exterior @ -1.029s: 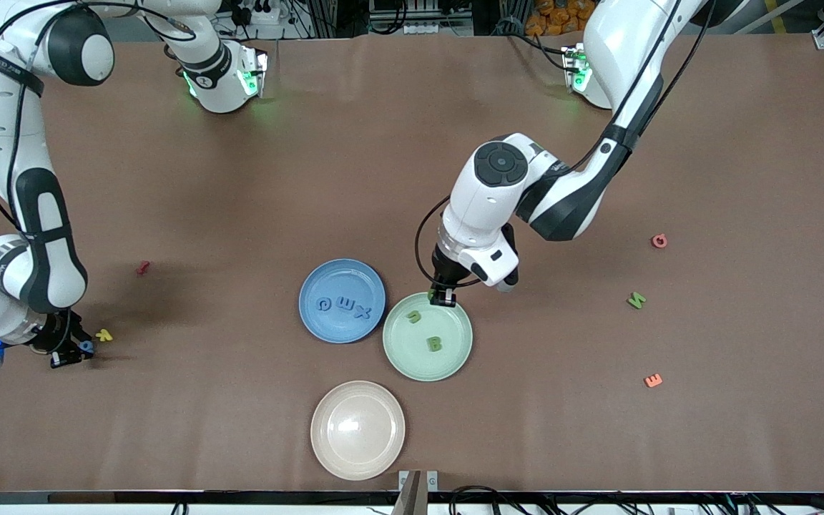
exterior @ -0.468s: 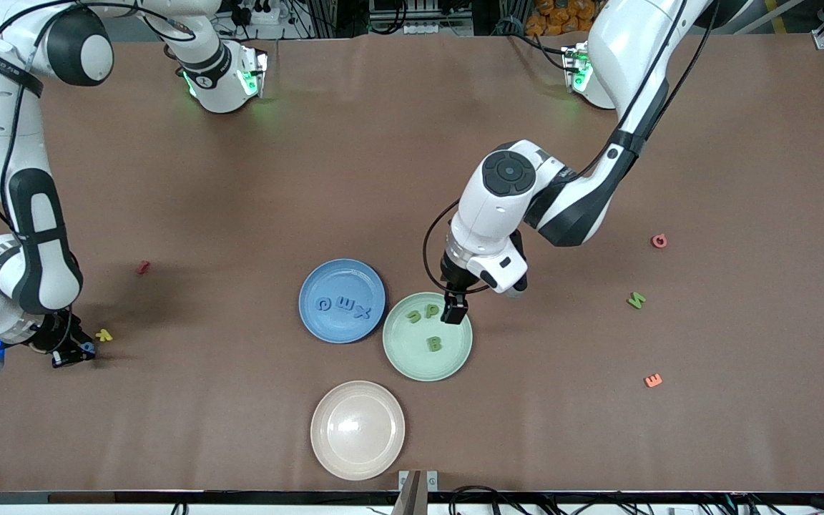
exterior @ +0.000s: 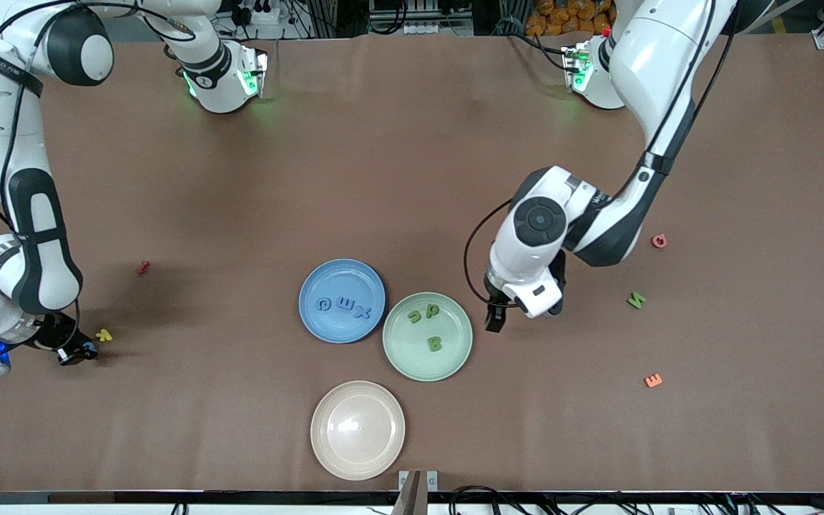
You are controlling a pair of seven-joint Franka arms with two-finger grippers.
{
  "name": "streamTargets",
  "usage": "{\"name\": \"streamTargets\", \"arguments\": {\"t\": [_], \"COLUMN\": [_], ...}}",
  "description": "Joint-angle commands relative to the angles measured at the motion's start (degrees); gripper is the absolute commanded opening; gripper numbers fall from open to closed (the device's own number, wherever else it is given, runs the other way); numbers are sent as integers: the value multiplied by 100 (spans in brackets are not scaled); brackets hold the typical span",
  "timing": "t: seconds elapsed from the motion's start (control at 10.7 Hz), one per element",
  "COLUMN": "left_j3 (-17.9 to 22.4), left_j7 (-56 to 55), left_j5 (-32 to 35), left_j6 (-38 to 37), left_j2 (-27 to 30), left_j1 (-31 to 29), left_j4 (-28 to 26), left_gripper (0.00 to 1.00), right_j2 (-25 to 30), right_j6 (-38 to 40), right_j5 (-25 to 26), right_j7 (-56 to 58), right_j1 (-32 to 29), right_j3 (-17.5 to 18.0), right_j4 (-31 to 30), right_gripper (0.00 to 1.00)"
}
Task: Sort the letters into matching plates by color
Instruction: 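Grasp the blue 'a' with the right gripper while the left gripper withdraws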
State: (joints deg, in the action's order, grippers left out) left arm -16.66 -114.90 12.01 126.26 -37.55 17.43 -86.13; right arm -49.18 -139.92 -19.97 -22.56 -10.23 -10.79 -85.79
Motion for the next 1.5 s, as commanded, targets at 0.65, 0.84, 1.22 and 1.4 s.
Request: {"name": "streamTargets", "arguments": {"t": [0.65, 0.84, 1.22, 1.4], "left_j3": [163, 163, 155, 146], "left_j7": [5237, 5408, 4978, 4636], "left_j5": [223, 223, 153, 153], "left_j6": [-1306, -1297, -747, 681], "left_j2": [134, 134, 317, 1114], "left_j1": [-889, -1039, -1443, -1741], "left_j4": [-229, -211, -735, -2347], "left_gripper": [100, 100, 100, 100], "right_j2": [189, 268, 400, 409], "right_j6": [982, 992, 993, 992], "right_j5": [853, 1197, 1382, 1417], "right_j7": [859, 964, 921, 938], "right_j1": [-155, -120, 29, 266], "right_j3": [-19, 7, 314, 323], "right_j4": [484, 502, 511, 511], "right_gripper": [19, 19, 20, 21]}}
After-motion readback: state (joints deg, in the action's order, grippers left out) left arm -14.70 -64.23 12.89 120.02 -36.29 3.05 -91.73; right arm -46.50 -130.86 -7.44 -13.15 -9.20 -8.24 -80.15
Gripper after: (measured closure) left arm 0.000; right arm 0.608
